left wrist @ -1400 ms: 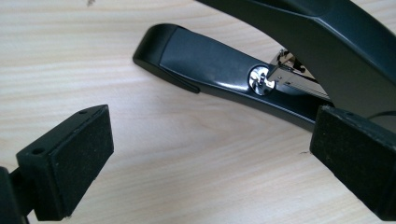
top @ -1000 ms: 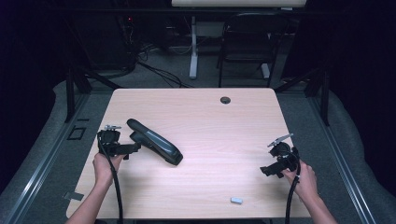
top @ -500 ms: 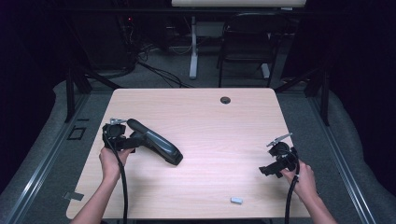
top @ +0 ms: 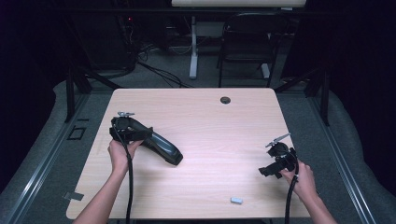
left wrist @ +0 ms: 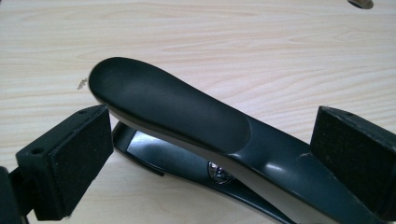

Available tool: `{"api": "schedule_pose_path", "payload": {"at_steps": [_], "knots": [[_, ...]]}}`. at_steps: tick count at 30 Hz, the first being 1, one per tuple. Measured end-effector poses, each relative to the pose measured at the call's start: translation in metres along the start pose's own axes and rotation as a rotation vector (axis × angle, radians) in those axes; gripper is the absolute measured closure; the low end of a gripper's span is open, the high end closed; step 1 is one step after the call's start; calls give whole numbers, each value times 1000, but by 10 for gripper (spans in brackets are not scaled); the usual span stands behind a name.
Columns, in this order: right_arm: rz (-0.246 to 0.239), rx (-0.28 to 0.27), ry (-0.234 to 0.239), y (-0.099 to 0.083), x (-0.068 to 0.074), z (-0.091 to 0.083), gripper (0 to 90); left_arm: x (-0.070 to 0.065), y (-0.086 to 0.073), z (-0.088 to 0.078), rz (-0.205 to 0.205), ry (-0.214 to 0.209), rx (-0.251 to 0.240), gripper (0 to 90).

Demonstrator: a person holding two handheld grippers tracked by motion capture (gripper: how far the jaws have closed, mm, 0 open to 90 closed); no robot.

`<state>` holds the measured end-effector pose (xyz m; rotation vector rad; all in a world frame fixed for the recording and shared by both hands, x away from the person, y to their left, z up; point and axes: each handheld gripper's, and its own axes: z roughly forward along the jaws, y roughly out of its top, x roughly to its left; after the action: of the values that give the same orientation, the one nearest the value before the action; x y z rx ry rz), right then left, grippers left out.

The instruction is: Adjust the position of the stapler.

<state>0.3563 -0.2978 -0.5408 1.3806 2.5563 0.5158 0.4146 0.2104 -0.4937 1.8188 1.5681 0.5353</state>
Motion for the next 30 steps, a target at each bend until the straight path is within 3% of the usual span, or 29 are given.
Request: {"api": "schedule_pose_path", "payload": {"at_steps": [10, 11, 15, 22, 26, 30], "knots": [[0, -2, 7, 1, 3, 0, 0, -4, 5, 12, -17, 8, 9, 0], [0, 0, 10, 2, 3, 0, 0, -6, 7, 14, -2, 32, 11, 4], [2, 0, 11, 2, 2, 0, 0, -6, 7, 14, 6, 46, 9, 4], [-7, 11, 5, 2, 2, 0, 1, -10, 8, 20, 31, 121, 18, 6], [10, -4, 11, 1, 3, 1, 4, -9, 7, 22, 28, 141, 32, 8], [1, 22, 9, 2, 2, 1, 4, -8, 7, 23, 21, 139, 38, 8]]}}
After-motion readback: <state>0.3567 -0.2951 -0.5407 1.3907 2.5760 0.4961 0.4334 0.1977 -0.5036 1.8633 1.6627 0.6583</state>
